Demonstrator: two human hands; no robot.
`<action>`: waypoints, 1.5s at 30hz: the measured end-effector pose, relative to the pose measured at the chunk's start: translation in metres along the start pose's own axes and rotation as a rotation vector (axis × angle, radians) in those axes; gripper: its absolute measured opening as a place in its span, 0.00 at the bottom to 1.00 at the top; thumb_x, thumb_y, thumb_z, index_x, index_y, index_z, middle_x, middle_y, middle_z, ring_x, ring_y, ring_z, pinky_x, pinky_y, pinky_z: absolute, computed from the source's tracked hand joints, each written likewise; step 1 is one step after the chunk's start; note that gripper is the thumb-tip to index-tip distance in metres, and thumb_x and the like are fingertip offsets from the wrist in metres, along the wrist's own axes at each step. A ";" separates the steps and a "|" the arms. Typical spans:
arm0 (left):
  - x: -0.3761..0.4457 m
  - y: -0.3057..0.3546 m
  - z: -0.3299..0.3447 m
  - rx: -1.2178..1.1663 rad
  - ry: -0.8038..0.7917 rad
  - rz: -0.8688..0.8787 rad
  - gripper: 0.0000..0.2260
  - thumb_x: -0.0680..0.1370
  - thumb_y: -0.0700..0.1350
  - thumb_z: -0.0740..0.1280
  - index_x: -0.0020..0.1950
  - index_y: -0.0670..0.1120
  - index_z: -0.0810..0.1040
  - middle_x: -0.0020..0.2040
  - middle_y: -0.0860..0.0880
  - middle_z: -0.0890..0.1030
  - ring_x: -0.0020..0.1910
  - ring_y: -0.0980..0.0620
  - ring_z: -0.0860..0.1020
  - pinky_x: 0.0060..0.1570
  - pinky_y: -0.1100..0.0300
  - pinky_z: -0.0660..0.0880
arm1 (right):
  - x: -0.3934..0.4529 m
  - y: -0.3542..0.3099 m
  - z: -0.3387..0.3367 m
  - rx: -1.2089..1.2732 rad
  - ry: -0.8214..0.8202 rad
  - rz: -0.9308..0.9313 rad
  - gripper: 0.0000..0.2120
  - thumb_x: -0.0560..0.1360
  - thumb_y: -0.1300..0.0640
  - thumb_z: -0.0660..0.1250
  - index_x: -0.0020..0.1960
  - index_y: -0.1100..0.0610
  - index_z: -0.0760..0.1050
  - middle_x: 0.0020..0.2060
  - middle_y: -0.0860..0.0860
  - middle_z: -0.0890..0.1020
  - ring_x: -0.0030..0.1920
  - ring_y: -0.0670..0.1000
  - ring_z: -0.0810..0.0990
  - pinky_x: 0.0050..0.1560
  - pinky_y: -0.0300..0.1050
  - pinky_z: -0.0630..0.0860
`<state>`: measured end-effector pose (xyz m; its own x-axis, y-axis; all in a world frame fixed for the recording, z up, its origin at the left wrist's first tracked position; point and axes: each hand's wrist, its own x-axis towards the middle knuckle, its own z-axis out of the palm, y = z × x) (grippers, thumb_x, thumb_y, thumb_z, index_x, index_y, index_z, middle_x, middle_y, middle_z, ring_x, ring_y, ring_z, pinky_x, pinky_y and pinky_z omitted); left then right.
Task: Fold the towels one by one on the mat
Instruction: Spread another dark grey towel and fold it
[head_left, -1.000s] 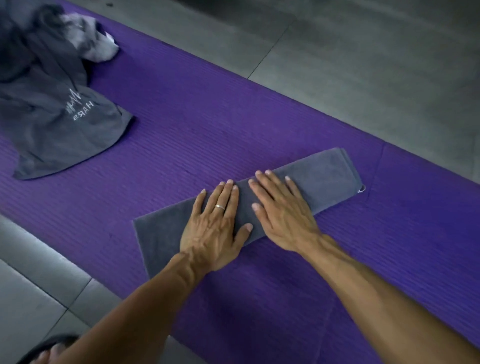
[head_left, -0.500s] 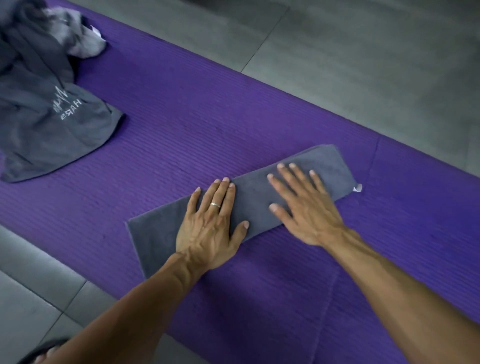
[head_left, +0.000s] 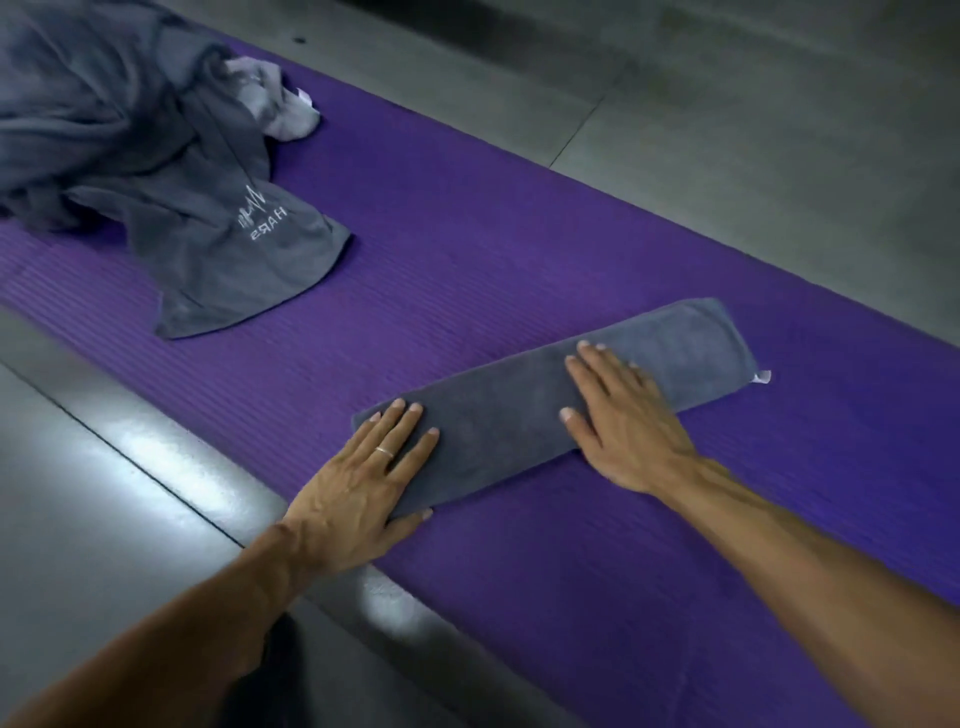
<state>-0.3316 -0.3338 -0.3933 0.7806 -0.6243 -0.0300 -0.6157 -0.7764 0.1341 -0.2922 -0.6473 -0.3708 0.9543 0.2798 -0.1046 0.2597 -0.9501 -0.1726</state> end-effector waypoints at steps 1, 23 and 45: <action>-0.004 -0.002 -0.001 -0.010 0.038 0.014 0.29 0.80 0.60 0.55 0.73 0.41 0.68 0.73 0.35 0.66 0.73 0.38 0.64 0.72 0.45 0.61 | -0.004 -0.016 0.001 0.038 -0.001 -0.094 0.33 0.77 0.41 0.49 0.75 0.60 0.62 0.76 0.57 0.62 0.76 0.57 0.60 0.72 0.60 0.62; 0.101 0.040 -0.117 -1.201 0.212 -0.248 0.12 0.66 0.40 0.80 0.43 0.47 0.79 0.36 0.53 0.81 0.35 0.59 0.76 0.36 0.65 0.74 | -0.020 -0.039 -0.088 0.993 0.033 0.253 0.05 0.72 0.55 0.70 0.45 0.53 0.75 0.37 0.49 0.81 0.39 0.42 0.79 0.44 0.40 0.74; 0.161 0.172 -0.031 -0.977 -0.048 -0.432 0.13 0.76 0.58 0.68 0.53 0.50 0.75 0.44 0.56 0.81 0.44 0.58 0.79 0.40 0.65 0.74 | -0.020 0.122 -0.052 1.154 0.416 0.746 0.05 0.76 0.48 0.68 0.50 0.48 0.77 0.52 0.46 0.82 0.53 0.47 0.81 0.53 0.46 0.79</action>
<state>-0.3081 -0.5653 -0.3448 0.8939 -0.3318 -0.3014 0.0818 -0.5404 0.8374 -0.2722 -0.7764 -0.3392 0.8370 -0.4766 -0.2689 -0.3819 -0.1569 -0.9108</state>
